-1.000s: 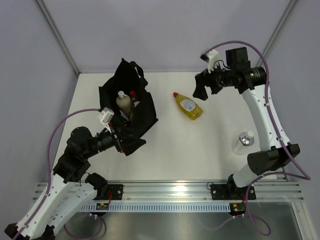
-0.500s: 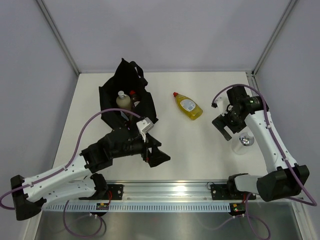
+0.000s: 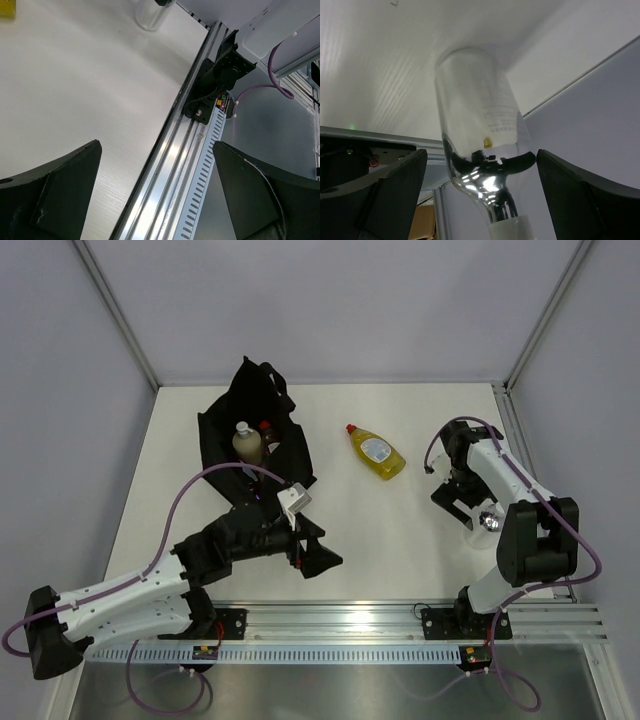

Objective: Place the personal care products into the canvas bag

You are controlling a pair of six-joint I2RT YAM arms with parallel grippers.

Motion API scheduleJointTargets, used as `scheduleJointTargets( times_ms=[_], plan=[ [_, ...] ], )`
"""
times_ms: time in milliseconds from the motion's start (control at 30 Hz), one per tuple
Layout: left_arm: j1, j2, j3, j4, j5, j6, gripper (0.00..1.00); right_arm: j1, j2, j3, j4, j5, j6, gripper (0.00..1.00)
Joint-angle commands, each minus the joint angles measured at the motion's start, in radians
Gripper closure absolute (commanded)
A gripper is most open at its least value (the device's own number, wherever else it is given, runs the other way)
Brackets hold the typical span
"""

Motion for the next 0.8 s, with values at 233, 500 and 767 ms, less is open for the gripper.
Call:
scheduleJointTargets(
  times_ms=[233, 500, 767],
  plan=[
    [-0.005, 0.006, -0.002, 0.104, -0.006, 0.024, 0.01, -0.076, 0.068, -0.09, 0.019, 0.117, -0.103, 0.01],
    [-0.005, 0.0, -0.001, 0.098, -0.021, 0.012, 0.01, -0.145, 0.104, -0.043, -0.009, 0.055, -0.116, 0.37],
    [-0.007, 0.044, 0.031, 0.113, -0.05, 0.03, 0.01, -0.159, -0.012, 0.141, -0.179, -0.309, -0.108, 0.89]
  ],
)
